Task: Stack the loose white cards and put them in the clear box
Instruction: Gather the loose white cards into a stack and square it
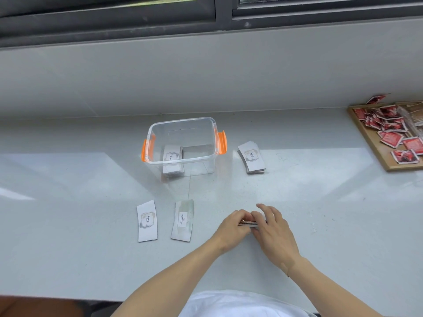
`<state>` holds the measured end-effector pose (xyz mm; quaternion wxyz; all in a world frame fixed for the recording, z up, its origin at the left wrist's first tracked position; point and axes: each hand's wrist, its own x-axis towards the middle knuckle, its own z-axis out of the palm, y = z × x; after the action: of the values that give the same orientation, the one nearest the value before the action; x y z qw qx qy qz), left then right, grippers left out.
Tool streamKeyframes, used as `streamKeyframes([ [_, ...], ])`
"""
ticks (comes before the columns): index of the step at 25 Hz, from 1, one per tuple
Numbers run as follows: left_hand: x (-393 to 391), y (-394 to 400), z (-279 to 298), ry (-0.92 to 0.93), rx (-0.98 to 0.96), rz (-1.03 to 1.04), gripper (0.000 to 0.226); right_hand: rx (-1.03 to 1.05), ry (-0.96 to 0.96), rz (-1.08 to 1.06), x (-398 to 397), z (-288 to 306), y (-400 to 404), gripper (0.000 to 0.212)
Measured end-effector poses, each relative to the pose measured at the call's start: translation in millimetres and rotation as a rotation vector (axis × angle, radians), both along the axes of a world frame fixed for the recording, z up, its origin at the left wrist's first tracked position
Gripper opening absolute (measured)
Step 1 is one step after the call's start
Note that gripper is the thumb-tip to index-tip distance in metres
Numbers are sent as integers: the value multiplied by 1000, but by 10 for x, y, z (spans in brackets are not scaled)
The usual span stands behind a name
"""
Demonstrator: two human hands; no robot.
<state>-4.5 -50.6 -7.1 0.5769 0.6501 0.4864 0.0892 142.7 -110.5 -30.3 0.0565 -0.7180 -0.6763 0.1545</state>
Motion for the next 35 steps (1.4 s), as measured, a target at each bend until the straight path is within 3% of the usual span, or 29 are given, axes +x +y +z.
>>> streamKeyframes([
  [6,-70,48,-3,98,74,-129,39,42,2,49,11,-52,18,17],
  [8,-239,179,20,158,109,-171,48,56,0,75,50,-18,26,20],
  [10,-516,399,56,295,222,-258,58,53,7,82,51,25,20,30],
  [14,-1147,867,144,732,585,-720,72,43,33,86,43,100,28,28],
  [17,-1450,977,137,858,673,-864,75,20,35,78,27,122,22,23],
  [21,-1512,957,73,869,759,-828,67,-9,22,76,30,106,27,24],
  [25,-1470,973,25,829,719,-771,58,-18,18,82,40,100,31,24],
  [31,-1220,823,45,563,468,-270,20,-24,37,58,17,86,-1,23],
  [35,-943,601,25,499,525,-161,16,-22,39,20,7,56,-10,27],
])
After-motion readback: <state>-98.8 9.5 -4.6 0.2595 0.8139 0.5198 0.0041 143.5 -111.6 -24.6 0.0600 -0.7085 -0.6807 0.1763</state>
